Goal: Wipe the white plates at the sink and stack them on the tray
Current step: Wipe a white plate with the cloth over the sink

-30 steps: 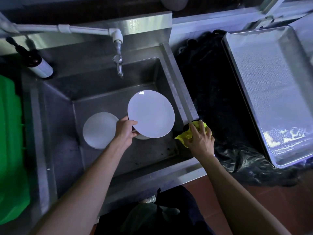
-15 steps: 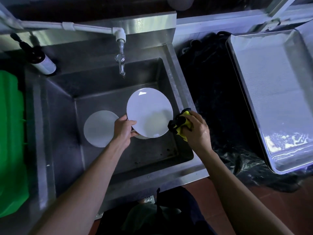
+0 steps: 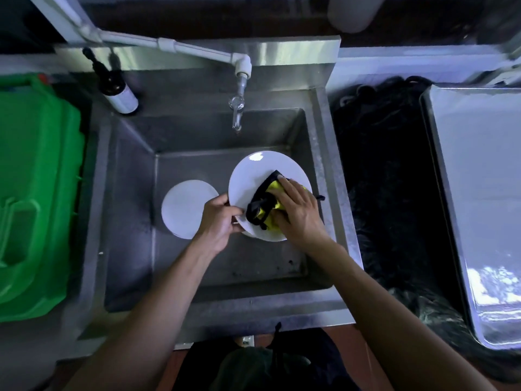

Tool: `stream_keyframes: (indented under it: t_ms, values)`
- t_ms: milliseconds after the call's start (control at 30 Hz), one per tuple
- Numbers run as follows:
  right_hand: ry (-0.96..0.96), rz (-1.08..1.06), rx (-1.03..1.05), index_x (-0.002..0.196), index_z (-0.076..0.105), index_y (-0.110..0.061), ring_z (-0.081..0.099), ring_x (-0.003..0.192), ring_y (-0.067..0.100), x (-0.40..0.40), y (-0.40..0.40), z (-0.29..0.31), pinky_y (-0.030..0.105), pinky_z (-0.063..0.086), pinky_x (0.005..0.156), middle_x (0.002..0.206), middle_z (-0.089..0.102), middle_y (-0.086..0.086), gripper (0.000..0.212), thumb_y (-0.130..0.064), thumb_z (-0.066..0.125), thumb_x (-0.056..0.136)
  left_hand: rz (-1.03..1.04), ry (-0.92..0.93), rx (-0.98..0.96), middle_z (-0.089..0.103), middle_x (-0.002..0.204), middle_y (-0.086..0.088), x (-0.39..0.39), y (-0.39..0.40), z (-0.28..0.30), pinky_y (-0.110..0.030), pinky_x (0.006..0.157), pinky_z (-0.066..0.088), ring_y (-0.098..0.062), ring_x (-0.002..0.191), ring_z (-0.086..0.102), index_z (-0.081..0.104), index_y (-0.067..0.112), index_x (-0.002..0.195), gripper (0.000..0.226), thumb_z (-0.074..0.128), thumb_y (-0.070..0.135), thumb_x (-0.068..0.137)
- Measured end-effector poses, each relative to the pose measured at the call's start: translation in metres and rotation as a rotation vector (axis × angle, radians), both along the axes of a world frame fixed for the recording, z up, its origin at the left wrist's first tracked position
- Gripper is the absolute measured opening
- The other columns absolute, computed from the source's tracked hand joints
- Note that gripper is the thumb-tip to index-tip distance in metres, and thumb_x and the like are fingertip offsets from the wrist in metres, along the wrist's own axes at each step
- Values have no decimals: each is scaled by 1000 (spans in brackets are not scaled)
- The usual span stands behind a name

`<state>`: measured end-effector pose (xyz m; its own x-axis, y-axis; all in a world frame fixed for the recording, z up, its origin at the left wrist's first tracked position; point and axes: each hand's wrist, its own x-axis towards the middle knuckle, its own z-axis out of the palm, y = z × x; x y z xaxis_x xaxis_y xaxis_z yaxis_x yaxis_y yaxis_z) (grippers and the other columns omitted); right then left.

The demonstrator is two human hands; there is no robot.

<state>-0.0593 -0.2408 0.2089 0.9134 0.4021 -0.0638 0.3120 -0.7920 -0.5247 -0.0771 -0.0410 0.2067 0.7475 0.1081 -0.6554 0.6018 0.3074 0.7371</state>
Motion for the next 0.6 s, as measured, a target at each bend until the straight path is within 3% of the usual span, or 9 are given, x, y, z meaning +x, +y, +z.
stream_keyframes:
  t_ms: [100, 167, 367, 467, 600]
  values:
    - [-27, 44, -19, 143, 52, -18, 27, 149, 36, 0, -5, -3, 57, 24, 118, 161, 33, 10, 55, -31, 47, 90, -2, -15, -20, 69, 101, -29, -2, -1, 6, -69, 79, 56, -42, 89, 67, 68, -7, 104, 40, 51, -22, 71]
    - [-41, 31, -20, 143, 52, -17, 27, 149, 36, 3, 0, -1, 57, 24, 118, 161, 34, 10, 55, -28, 49, 88, -20, -25, -30, 68, 98, -25, -3, -3, 7, -69, 78, 56, -40, 86, 67, 69, -6, 105, 40, 50, -22, 73]
    - [-42, -21, 29, 145, 49, -14, 22, 152, 34, 26, 18, 5, 56, 21, 119, 162, 32, 8, 54, -18, 51, 91, -85, -39, -56, 71, 101, -19, -12, -4, 8, -39, 66, 58, -34, 88, 71, 67, -5, 109, 32, 60, -14, 79]
    - [-24, -44, 22, 146, 47, -16, 18, 153, 32, 33, 26, 7, 57, 18, 120, 164, 28, 5, 54, -19, 53, 92, -70, -36, -53, 74, 97, -16, -14, -7, 8, -35, 63, 58, -30, 84, 73, 70, -3, 105, 30, 58, -17, 81]
    - [-43, 42, 74, 147, 43, -18, 12, 155, 29, 26, 44, 13, 55, 14, 122, 165, 23, 2, 58, -36, 41, 92, -66, -41, -39, 69, 81, -13, -13, -12, 9, -36, 62, 56, -28, 77, 70, 71, 1, 90, 28, 59, -11, 67]
